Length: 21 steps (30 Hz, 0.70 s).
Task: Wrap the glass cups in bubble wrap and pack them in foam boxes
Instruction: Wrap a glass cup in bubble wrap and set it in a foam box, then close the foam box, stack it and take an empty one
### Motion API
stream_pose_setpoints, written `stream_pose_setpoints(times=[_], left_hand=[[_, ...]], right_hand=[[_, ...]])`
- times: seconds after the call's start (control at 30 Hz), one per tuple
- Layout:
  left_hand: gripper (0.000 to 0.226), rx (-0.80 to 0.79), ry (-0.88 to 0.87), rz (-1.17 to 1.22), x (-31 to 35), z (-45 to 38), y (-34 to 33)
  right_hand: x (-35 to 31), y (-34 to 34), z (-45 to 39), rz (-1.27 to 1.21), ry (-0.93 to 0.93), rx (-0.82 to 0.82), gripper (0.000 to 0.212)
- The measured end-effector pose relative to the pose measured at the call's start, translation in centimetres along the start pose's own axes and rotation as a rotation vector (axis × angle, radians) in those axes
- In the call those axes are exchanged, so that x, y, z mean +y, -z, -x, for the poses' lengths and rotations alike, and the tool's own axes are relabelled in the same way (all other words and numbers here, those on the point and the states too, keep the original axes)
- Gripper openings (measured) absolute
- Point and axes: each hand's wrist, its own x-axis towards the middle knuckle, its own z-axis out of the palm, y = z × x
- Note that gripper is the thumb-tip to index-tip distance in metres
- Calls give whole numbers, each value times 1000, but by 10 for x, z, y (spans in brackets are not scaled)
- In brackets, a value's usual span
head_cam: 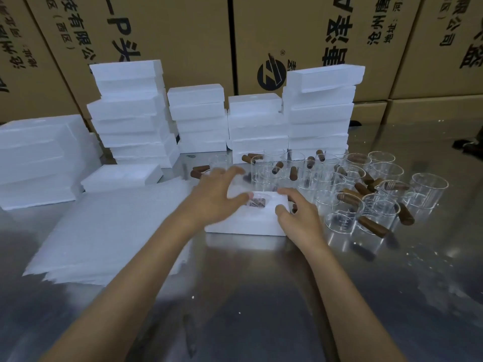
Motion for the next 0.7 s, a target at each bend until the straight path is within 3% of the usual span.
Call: stream_pose_setpoints(times=[0.17,0.4,0.47,0.57,0.7], left_hand=[[52,117,31,105,9,-91,30],[86,85,270,302,-21,-199,16],[78,102,276,333,-29,-213,5],[46,261,256,307,-38,-220,-9],[37,342,207,258,-43,-210,-11]], right_hand=[[1,-2,-7,-133,10,163,25],[6,-11,-20,-85,-45,327,20],[7,-11,-24,-84,-45,350,20],[8,-11,-27,-95,-52,367,23],[9,-12,-28,-127,-63,375,24]])
